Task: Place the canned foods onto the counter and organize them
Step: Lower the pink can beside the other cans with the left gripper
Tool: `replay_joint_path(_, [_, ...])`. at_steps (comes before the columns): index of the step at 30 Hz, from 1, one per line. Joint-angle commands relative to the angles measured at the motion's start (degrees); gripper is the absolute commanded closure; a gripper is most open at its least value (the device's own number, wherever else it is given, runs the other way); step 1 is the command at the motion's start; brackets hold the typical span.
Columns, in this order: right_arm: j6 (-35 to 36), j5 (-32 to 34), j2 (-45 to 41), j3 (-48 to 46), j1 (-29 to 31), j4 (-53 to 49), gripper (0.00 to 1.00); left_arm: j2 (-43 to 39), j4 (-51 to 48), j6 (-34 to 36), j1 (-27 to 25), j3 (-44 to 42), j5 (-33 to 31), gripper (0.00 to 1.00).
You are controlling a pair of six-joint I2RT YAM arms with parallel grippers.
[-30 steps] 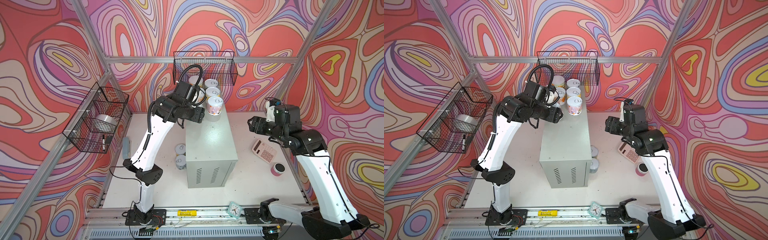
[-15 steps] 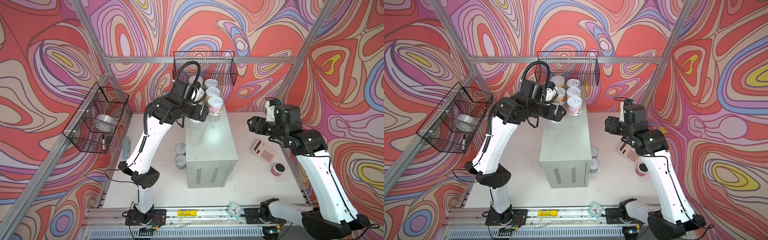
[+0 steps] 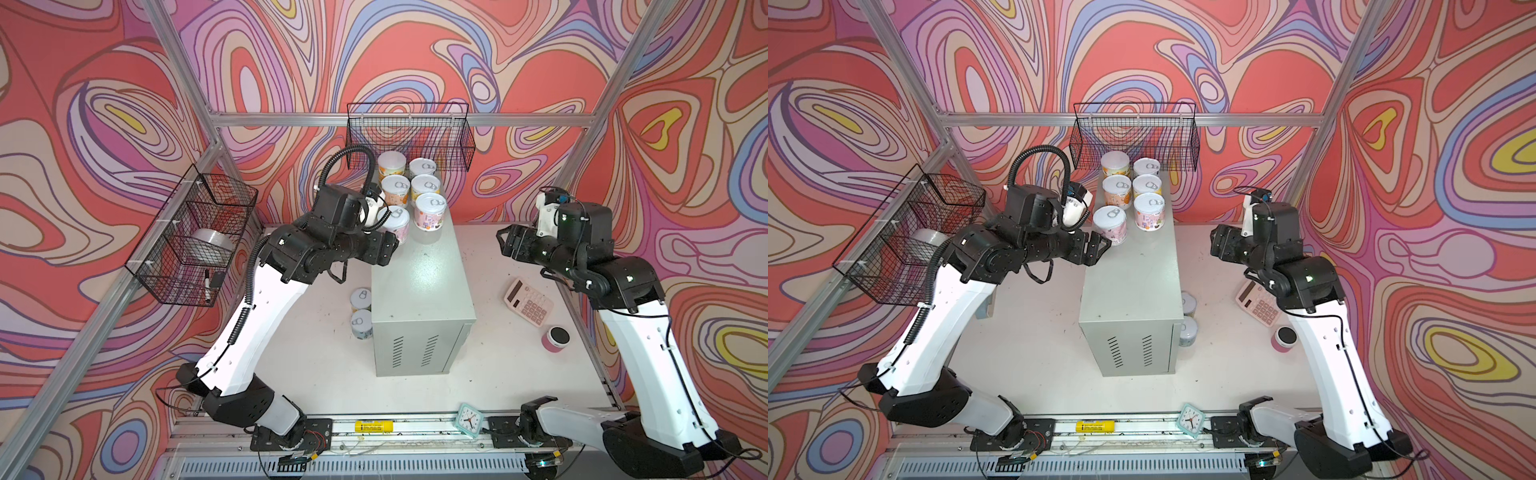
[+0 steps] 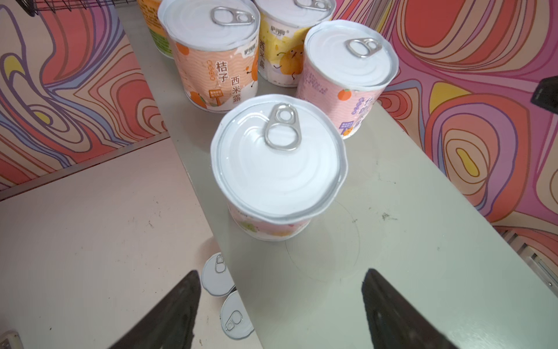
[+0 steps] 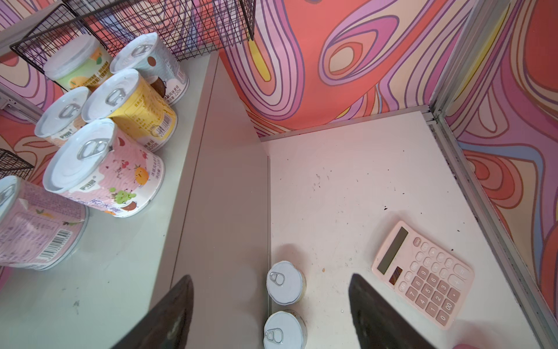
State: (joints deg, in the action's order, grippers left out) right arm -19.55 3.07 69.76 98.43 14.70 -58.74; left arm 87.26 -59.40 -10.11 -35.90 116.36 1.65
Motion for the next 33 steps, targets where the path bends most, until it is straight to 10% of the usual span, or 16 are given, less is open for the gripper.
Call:
replay_joint_path(1, [0.7,-0.8,0.0,1.0,-0.2,0.9,0.17,-0.2,7.0,-0.8,0.6,-3.2,0.5,0.24])
replay_joint_path(33, [0.1,-2.6,-0.5,-3.3,-0.2,4.1,0.17,8.9,12.6,-1.6,2.9,0.0,0.6,0.41])
